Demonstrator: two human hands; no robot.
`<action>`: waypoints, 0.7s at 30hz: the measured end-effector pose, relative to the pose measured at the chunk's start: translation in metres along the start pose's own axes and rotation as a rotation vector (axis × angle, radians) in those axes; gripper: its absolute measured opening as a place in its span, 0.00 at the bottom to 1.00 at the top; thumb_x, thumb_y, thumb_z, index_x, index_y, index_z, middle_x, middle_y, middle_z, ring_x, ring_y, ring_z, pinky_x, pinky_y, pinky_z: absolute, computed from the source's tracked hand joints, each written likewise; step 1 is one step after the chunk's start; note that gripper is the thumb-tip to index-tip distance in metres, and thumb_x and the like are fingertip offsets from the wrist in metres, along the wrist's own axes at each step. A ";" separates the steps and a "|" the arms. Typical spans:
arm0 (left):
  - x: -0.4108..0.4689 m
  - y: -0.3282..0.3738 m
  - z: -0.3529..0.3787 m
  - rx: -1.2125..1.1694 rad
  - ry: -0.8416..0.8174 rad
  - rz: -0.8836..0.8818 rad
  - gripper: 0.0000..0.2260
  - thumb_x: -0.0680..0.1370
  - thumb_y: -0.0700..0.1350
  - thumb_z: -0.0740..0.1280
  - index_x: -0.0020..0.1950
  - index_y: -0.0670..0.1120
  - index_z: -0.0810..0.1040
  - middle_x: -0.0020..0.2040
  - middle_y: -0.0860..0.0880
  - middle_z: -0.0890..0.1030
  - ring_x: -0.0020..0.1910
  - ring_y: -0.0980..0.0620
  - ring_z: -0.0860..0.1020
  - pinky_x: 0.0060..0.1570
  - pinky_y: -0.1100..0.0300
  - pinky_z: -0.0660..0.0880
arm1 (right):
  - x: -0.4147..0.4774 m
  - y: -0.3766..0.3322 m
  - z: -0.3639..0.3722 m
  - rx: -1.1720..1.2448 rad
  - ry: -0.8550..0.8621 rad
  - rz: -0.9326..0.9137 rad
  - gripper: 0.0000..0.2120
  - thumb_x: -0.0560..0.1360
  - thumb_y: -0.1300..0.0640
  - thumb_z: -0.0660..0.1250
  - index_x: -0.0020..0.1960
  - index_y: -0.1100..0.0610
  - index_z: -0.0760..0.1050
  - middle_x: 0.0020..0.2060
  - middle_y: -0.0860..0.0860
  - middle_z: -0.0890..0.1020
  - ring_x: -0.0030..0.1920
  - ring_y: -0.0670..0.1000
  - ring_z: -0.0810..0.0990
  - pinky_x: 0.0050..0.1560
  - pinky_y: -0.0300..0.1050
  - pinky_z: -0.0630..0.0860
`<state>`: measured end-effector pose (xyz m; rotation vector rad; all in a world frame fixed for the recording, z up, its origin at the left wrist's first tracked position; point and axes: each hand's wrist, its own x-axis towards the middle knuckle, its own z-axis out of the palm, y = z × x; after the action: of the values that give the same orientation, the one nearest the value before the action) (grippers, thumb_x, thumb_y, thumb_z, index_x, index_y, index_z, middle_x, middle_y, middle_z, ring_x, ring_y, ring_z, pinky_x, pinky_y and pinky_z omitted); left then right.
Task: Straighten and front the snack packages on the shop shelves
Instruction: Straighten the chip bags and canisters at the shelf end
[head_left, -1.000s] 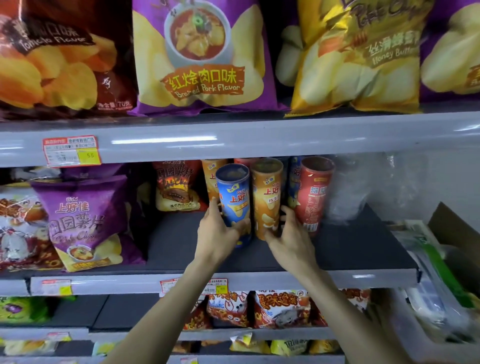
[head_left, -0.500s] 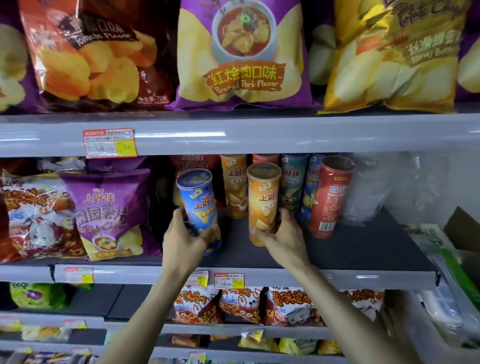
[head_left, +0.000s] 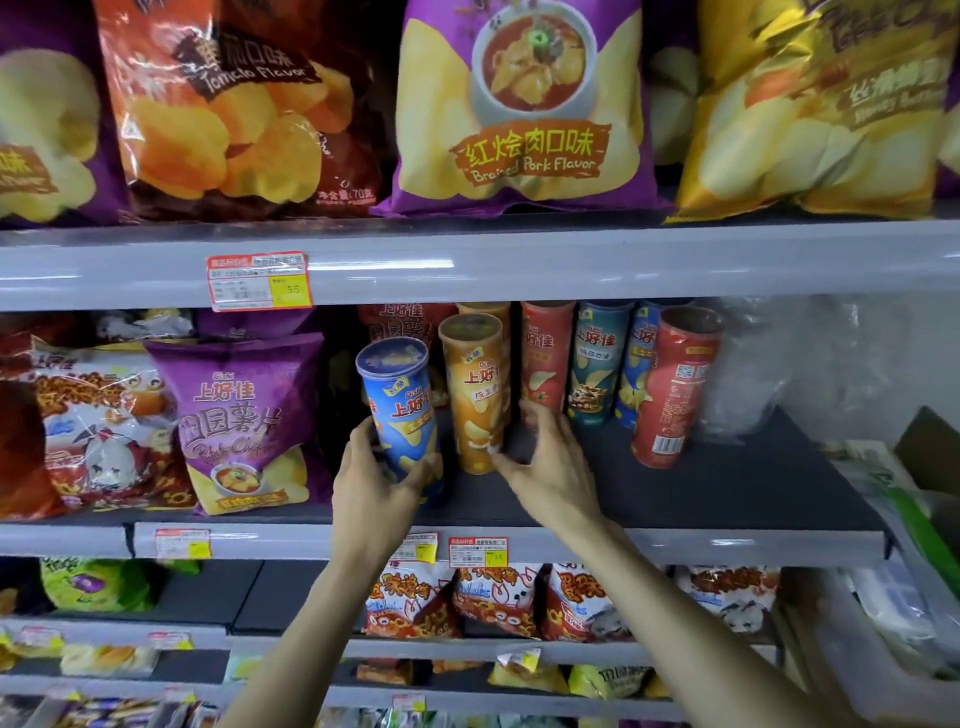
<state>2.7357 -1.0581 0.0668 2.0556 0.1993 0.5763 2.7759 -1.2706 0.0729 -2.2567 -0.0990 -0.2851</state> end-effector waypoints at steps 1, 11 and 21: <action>-0.002 -0.003 0.001 0.009 0.001 0.007 0.32 0.73 0.53 0.80 0.73 0.52 0.71 0.61 0.52 0.81 0.54 0.55 0.82 0.51 0.53 0.81 | -0.007 0.009 -0.011 -0.003 0.072 -0.011 0.32 0.74 0.47 0.76 0.73 0.43 0.66 0.68 0.44 0.75 0.66 0.49 0.76 0.61 0.53 0.77; -0.005 -0.004 0.009 -0.041 -0.014 -0.041 0.29 0.73 0.53 0.81 0.69 0.51 0.73 0.58 0.52 0.84 0.53 0.59 0.82 0.52 0.51 0.82 | -0.009 0.086 -0.108 0.149 0.567 0.164 0.38 0.71 0.56 0.81 0.74 0.55 0.65 0.68 0.54 0.72 0.65 0.55 0.76 0.63 0.53 0.76; -0.015 0.009 -0.003 -0.119 0.000 -0.033 0.26 0.72 0.53 0.82 0.65 0.52 0.75 0.54 0.54 0.86 0.51 0.57 0.84 0.50 0.49 0.84 | 0.022 0.097 -0.088 0.206 0.433 0.249 0.32 0.66 0.46 0.82 0.64 0.47 0.71 0.55 0.48 0.82 0.50 0.52 0.83 0.49 0.52 0.80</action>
<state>2.7199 -1.0660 0.0710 1.9333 0.1939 0.5551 2.7979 -1.4005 0.0605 -1.9321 0.3615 -0.5913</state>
